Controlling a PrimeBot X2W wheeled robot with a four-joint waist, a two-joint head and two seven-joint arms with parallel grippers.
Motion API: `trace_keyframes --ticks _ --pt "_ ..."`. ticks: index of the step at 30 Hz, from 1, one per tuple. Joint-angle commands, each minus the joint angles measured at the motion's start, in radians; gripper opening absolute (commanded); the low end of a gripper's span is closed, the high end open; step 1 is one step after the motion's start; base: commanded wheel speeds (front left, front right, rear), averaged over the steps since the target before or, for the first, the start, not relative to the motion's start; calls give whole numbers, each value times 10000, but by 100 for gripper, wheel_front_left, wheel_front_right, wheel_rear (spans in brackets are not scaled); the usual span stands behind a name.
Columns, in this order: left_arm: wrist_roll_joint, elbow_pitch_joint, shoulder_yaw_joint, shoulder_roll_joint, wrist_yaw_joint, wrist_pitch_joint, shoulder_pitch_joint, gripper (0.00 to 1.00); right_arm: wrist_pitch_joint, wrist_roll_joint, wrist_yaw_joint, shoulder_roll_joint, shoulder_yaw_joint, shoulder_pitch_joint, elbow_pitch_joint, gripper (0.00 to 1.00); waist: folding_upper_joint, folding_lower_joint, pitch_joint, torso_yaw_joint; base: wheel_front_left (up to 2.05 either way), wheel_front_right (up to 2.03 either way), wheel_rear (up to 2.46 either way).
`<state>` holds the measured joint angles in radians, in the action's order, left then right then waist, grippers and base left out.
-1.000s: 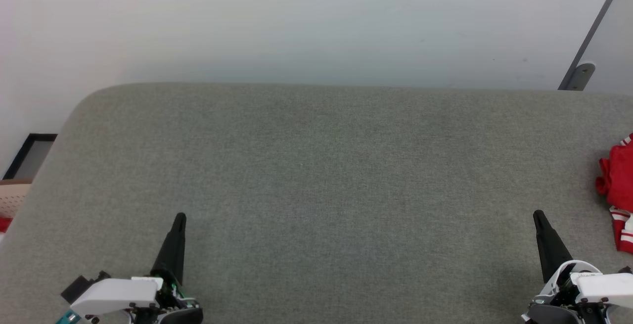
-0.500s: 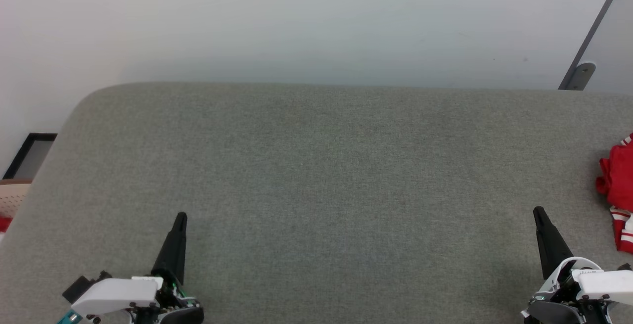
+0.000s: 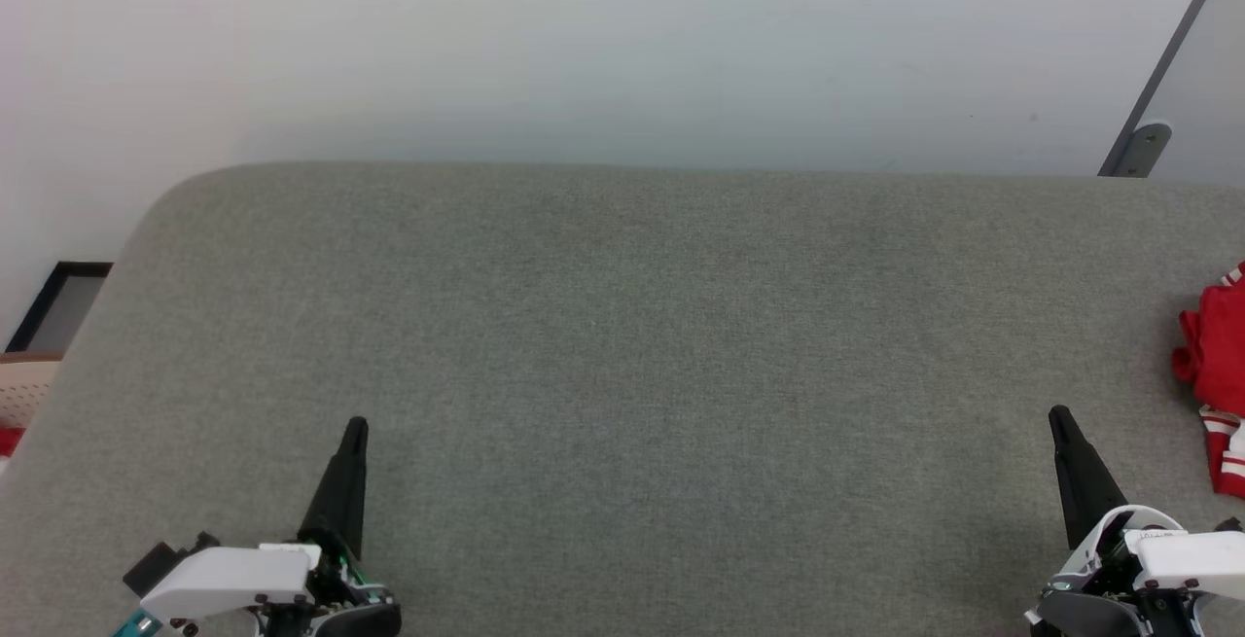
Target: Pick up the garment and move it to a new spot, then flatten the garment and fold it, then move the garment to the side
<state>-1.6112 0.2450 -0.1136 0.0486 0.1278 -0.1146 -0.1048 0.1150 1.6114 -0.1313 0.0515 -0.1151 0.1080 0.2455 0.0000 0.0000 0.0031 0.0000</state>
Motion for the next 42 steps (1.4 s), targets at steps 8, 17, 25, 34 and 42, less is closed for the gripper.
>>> trace_keyframes --ticks 8,17,25,34,42 --pt "-24 15 -23 -2 53 -30 -100 0 21 28 10 -34 11 26 -19 0 0 0 0 0 0 0 0" --pt "-22 14 -25 -1 55 -31 -99 0 21 30 10 -34 12 26 -19 0 0 0 0 0 0 0 0" --pt "-21 14 -28 -2 53 -30 -99 0 20 29 10 -34 13 26 -19 0 0 0 0 0 0 0 0" --pt "-20 14 -27 -1 53 -31 -99 0 20 29 10 -34 12 26 -19 0 0 0 0 0 0 0 0" --pt "-19 14 -28 -2 53 -32 -99 0 19 30 10 -34 12 26 -19 0 0 0 0 0 0 0 0"
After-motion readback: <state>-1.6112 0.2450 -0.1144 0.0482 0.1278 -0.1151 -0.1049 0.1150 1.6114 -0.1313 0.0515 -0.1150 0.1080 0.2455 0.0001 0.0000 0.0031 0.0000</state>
